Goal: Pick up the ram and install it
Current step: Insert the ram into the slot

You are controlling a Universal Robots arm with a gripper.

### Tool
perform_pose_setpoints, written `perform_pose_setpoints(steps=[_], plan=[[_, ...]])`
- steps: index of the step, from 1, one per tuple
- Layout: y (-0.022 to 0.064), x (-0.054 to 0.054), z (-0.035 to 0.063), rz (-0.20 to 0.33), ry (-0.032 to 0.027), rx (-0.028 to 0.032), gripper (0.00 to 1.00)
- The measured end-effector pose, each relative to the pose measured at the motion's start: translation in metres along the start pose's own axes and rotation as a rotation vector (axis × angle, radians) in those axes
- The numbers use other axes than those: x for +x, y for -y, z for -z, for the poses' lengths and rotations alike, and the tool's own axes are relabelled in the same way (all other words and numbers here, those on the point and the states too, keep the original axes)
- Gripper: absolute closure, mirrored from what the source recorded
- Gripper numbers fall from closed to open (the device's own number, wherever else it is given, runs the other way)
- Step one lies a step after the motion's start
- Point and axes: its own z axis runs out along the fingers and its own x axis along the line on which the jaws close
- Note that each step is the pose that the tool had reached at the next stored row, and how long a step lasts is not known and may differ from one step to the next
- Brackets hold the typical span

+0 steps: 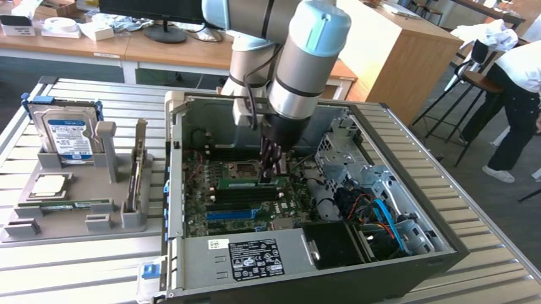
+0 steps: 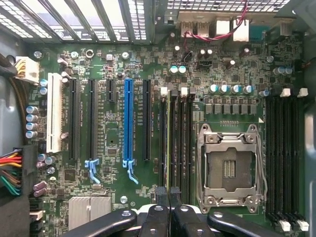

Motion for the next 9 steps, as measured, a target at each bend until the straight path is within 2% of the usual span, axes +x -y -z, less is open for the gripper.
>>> perform_pose_setpoints(steps=[9], plan=[[0.0002,0.0002,-0.0057,0.0,-0.0002,0.0,0.89]])
